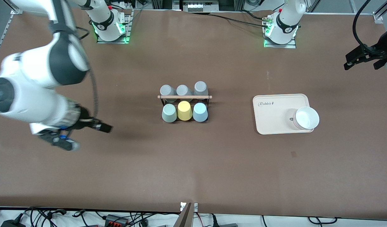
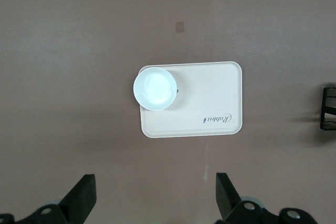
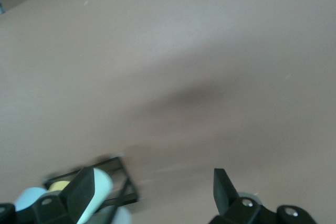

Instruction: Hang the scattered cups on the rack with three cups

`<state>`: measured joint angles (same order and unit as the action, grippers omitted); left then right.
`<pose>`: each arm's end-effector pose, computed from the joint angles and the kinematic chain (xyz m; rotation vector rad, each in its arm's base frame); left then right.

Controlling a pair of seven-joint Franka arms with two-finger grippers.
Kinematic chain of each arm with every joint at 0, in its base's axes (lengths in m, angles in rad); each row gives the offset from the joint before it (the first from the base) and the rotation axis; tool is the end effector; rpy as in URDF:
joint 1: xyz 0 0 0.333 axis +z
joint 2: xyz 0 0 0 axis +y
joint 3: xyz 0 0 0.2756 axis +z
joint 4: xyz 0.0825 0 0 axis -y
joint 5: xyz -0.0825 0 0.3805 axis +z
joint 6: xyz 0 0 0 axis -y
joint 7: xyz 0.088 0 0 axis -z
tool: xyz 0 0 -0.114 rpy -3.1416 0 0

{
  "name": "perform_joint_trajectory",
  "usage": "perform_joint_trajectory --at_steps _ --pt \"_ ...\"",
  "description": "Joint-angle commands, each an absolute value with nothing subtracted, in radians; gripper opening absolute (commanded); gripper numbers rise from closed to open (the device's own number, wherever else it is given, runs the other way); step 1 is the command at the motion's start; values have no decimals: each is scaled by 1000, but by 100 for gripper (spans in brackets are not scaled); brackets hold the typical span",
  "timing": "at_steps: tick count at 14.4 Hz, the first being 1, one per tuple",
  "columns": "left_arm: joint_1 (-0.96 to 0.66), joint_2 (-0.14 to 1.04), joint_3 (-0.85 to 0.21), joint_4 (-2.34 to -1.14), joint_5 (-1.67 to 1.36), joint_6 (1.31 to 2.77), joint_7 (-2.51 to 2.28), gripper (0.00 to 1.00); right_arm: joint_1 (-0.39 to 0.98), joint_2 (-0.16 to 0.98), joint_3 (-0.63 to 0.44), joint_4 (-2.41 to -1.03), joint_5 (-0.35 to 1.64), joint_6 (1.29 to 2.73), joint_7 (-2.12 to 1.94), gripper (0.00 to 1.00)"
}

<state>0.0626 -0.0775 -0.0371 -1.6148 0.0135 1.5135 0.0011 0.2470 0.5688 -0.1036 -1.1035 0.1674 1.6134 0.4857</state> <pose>0.5235 0.0143 0.5933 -3.1251 -0.0393 0.0376 0.6732 0.1335 0.4473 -3.0070 0.5154 0.1349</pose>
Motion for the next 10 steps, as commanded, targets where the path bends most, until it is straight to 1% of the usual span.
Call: perform_joint_trajectory --at_steps 1,3,4,5,8,10 --pt "71 -78 -34 -1606 -8 1508 26 100 186 528 -83 -1095 114 1588 341 100" --pt "71 -78 -32 -1606 -8 1508 26 100 141 494 -83 -1109 74 1595 264 100" --pt "71 -78 -32 -1606 -8 1508 26 100 124 474 -83 -1138 65 1604 223 100" --pt "71 -78 -32 -1606 -8 1508 26 100 79 444 -75 -1178 64 1621 178 100" --pt "69 -71 -31 -1595 -9 1508 23 100 -33 375 -25 -1235 63 1651 25 100" --pt "69 -52 -31 -1579 -17 1508 23 100 -34 350 -29 -1238 45 1641 -1 100"
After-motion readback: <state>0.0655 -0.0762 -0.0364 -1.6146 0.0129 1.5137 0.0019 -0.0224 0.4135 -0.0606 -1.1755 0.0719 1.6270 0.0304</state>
